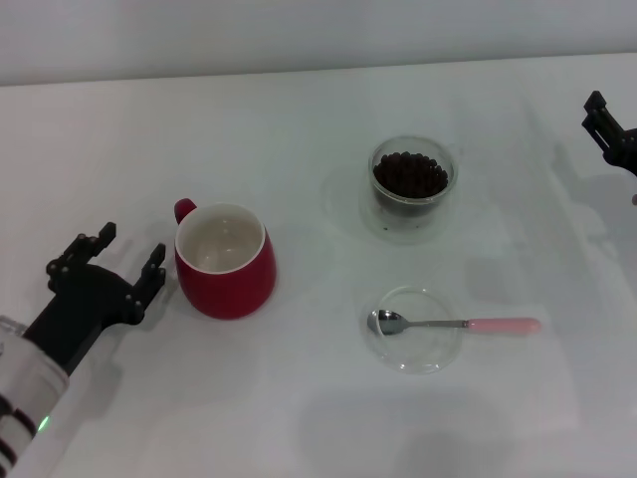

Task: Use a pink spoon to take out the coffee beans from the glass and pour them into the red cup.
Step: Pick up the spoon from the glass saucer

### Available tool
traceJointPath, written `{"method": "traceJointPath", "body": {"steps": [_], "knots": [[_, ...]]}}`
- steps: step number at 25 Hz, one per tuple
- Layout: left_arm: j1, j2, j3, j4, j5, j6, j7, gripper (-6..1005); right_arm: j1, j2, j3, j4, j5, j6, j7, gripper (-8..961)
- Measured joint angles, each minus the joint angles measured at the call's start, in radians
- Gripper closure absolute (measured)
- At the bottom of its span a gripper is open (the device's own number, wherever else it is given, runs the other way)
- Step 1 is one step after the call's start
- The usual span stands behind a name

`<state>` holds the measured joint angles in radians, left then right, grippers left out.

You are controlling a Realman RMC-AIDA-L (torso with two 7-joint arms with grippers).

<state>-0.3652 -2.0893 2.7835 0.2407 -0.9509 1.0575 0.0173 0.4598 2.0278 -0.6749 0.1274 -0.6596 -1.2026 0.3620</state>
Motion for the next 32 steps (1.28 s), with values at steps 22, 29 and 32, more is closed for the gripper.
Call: {"method": "traceJointPath", "body": {"steps": [22,29,32], "knots": [[0.168,0.006,-0.005,-0.06,-0.222,0.313,-0.326,153,-0.169,-0.02,-0.072,-0.001,-0.095,-0.137,0.435,78],[0.142,0.006,-0.005,-0.061,-0.252,0.309,-0.323,107,-0.293,-0.036,-0.26,-0.035,-0.125,-0.264,0.758,78],[0.115,0.004,-0.005,-0.062,-0.283,0.298,-0.32,106,-0.327,-0.037,-0.332,-0.05,-0.125,-0.284,0.843,78]]}}
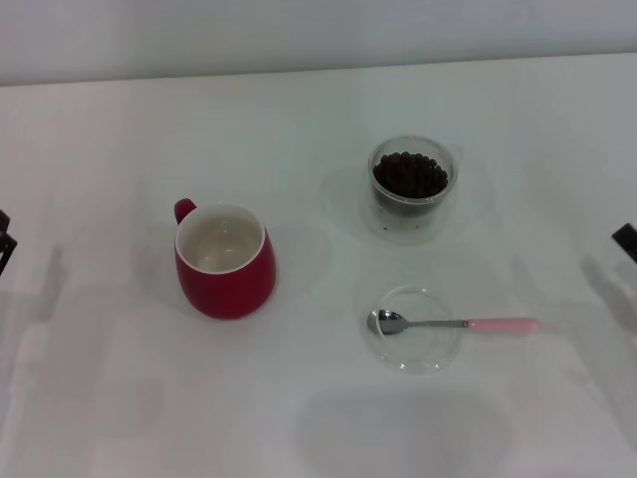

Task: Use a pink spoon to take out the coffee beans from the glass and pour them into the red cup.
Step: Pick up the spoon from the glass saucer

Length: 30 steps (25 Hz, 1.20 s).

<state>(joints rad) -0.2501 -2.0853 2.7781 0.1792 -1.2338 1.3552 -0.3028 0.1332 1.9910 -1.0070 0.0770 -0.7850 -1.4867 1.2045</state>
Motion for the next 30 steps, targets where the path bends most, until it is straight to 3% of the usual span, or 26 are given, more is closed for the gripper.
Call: {"method": "traceJointPath", "body": {"steps": [11,21,30], "knots": [[-0.011,0.003,0.0,-0.002,-0.002,-0.002,0.001,107,-0.037,0.008,-0.042,0.127,-0.092,-0.091,0.07,80],[-0.008,0.004,0.0,-0.004,-0.001,0.01,0.002,106,0.015,0.021,-0.034,0.13,-0.223,-0.062,0.068,83],[-0.011,0.004,0.0,-0.004,-0.001,0.011,0.002,107,0.042,0.028,-0.031,0.131,-0.241,-0.046,0.066,85]]}}
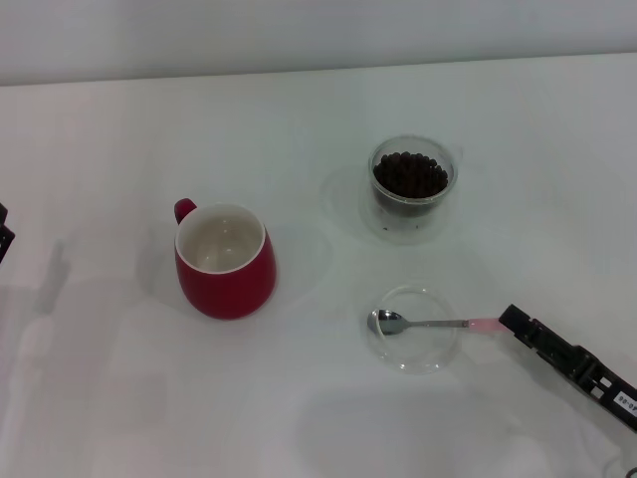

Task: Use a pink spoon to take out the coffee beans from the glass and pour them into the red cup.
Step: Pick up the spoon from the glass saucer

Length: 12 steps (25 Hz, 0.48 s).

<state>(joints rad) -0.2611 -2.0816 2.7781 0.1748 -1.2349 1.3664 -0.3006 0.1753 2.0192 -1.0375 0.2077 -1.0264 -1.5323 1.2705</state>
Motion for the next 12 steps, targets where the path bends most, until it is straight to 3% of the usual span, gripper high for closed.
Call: {"method": "traceJointPath", "body": {"steps": [6,12], "knots": [[-0.003,0.0,0.0,0.0,-0.001,0.001,0.0,106,0.01,0.001,0.0,-0.011,-0.002,0.003,0.002,86],[-0.003,0.0,0.0,0.0,-0.002,0.001,0.0,107,0.029,0.002,-0.005,-0.012,-0.006,0.023,0.003,187]]}}
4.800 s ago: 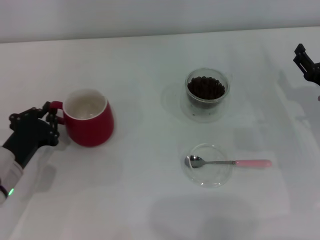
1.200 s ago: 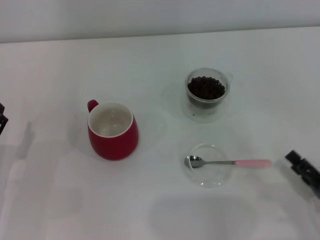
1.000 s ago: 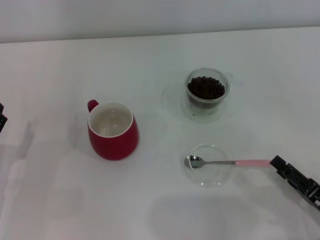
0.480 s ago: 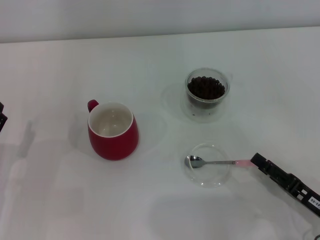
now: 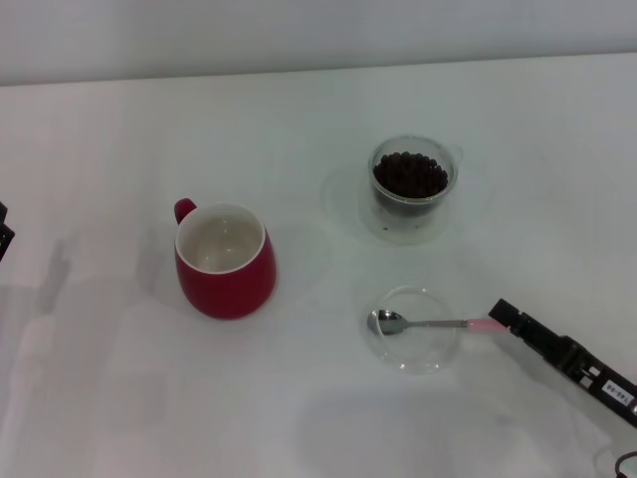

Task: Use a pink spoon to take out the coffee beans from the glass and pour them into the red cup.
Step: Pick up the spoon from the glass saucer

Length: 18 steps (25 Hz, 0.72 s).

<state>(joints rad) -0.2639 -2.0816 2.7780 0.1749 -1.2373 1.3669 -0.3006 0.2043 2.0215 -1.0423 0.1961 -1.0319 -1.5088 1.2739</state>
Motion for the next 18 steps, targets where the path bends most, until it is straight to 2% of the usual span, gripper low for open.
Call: {"method": "traceJointPath", "body": {"steps": [5,18], "knots": [[0.002,0.0,0.0,0.0,-0.001,0.0,0.0,107,0.019,0.0,0.003,0.0,-0.03,0.01,0.0,364],[0.004,0.0,0.0,0.0,-0.004,0.0,0.0,108,0.02,0.0,0.006,0.003,-0.039,0.02,0.009,528]]}}
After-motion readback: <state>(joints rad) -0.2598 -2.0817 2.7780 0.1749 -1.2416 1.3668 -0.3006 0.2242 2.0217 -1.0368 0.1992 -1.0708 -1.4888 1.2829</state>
